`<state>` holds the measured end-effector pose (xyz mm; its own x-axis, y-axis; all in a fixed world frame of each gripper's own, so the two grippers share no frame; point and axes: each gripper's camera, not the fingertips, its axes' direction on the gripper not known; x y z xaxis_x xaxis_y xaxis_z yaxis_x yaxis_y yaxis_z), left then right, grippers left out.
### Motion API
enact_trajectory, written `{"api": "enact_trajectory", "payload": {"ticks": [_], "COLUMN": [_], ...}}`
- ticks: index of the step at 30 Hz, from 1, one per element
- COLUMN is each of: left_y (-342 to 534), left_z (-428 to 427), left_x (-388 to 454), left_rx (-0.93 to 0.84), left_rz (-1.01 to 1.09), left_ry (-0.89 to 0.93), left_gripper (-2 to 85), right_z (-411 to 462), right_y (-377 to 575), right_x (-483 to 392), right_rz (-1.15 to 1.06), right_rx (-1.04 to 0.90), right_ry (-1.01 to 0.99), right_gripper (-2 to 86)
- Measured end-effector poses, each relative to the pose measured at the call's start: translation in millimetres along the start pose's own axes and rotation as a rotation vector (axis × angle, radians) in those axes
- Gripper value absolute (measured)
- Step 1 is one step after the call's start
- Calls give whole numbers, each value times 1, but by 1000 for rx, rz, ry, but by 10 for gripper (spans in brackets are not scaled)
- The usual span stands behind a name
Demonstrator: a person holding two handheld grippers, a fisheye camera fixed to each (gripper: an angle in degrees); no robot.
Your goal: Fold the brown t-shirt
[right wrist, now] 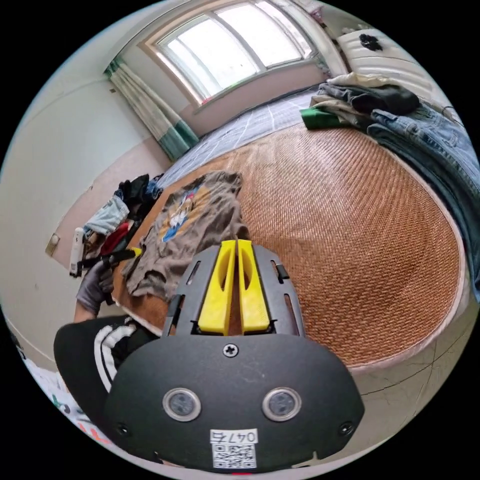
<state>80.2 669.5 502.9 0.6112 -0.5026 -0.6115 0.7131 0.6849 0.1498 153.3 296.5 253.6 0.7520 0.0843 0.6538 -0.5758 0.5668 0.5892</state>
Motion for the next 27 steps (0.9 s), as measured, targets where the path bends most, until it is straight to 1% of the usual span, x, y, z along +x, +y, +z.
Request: {"api": "enact_trajectory", "payload": {"ticks": [1, 2, 3, 4, 5, 6, 8, 9, 11, 13, 15, 17, 19, 22, 23, 25, 27], "left_y": [0, 0, 1, 1, 1, 0, 1, 1, 1, 1, 0, -1, -3, -4, -4, -4, -2], "left_z": [0, 1, 1, 2, 4, 5, 5, 5, 5, 3, 0, -2, -4, -8, -10, -14, -20], "left_x": [2, 6, 10, 12, 15, 18, 22, 24, 27, 32, 39, 45, 51, 61, 63, 64, 65], "left_rx": [2, 5, 5, 4, 2, 2, 3, 4, 5, 4, 5, 7, 8, 3, 3, 2, 4], "left_rz": [-4, -11, -15, -16, -18, -21, -28, -32, -34, -31, -30, -32, -35, -29, -27, -31, -36], "left_ry": [1, 0, -3, -2, 5, 11, 23, 31, 39, 40, 35, 32, 30, 21, 19, 24, 31], "left_gripper": [-10, -10, -10, -10, -10, -10, -10, -10, -10, -10, -10, -10, -10, -10, -10, -10, -10], "right_z": [-1, -1, 4, 8, 24, 45, 73, 82, 85, 70, 43, 29, 29, 40, 47, 60, 80], "right_y": [-7, -22, -36, -41, -50, -51, -37, -25, -16, -17, -26, -33, -40, -40, -35, -26, -19], "right_x": [-9, -35, -69, -88, -128, -167, -211, -225, -224, -203, -167, -153, -158, -191, -208, -229, -242], "right_rz": [-13, -82, -203, -277, -429, -587, -761, -824, -815, -728, -573, -527, -558, -672, -739, -838, -915], "right_rx": [14, 34, 34, 23, -62, -204, -388, -449, -493, -431, -296, -226, -243, -288, -301, -314, -329], "right_ry": [2, 24, 20, -6, -81, -148, -172, -179, -179, -188, -181, -170, -172, -200, -184, -86, 73], "right_gripper": [-8, -10, -10, -10, -9, -5, 9, 25, 45, 47, 39, 39, 47, 68, 72, 70, 41]}}
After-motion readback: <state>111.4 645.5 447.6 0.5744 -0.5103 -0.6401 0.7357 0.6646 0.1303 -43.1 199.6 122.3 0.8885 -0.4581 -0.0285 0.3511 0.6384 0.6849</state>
